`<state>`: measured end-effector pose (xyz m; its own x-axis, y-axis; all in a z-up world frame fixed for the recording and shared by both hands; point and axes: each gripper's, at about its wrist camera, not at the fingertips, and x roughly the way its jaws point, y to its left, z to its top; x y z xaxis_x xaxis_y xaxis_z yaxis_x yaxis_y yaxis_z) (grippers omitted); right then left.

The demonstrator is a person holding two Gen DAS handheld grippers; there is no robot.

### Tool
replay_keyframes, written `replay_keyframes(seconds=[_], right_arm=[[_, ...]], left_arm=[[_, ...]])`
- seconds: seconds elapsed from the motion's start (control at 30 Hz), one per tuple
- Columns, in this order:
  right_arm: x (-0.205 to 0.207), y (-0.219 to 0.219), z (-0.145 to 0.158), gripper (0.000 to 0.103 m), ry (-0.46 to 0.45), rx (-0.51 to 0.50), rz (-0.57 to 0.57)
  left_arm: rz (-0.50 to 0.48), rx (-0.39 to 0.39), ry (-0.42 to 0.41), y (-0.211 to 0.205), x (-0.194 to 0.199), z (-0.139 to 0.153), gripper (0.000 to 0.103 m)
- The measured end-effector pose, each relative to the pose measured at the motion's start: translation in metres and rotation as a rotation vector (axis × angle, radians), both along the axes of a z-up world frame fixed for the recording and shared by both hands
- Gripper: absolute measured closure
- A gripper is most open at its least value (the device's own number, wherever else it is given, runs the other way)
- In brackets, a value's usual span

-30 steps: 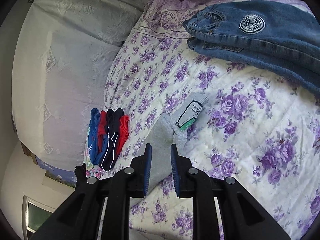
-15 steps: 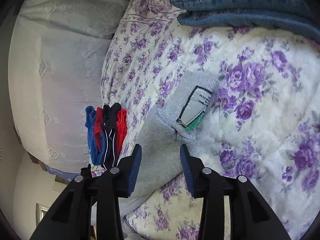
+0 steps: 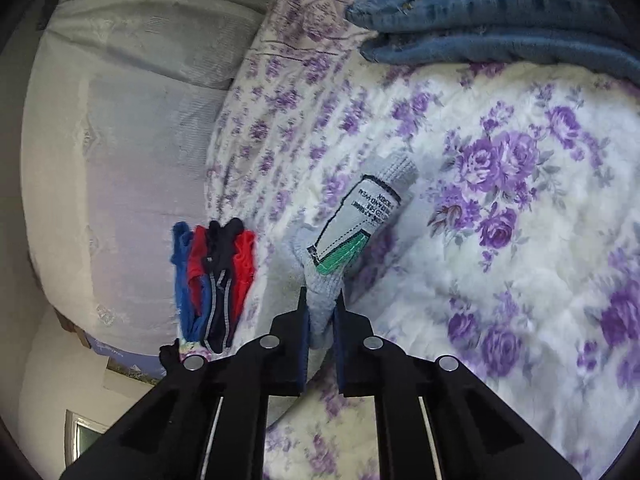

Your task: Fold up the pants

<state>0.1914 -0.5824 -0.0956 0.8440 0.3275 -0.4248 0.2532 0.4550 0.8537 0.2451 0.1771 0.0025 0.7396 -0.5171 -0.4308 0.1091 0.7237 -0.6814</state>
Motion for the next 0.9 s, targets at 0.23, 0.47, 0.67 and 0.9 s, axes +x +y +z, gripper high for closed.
replay_keyframes(seconds=[0.23, 0.47, 0.67, 0.9], right_arm=[[-0.111, 0.017, 0.071, 0.093, -0.162, -0.029, 0.025], [-0.133, 0.015, 0.018, 0.093, -0.040, 0.086, -0.002], [-0.097, 0.009, 0.015, 0.093, -0.044, 0.120, 0.007], [0.053, -0.008, 0.053, 0.024, 0.059, -0.033, 0.034]], left_arm=[[0.009, -0.015, -0.124, 0.009, -0.073, 0.038, 0.098], [0.030, -0.051, -0.062, 0.016, -0.106, 0.017, 0.097], [0.068, -0.060, -0.014, 0.019, -0.072, -0.005, 0.097], [0.096, 0.033, 0.055, 0.015, 0.043, 0.005, 0.095]])
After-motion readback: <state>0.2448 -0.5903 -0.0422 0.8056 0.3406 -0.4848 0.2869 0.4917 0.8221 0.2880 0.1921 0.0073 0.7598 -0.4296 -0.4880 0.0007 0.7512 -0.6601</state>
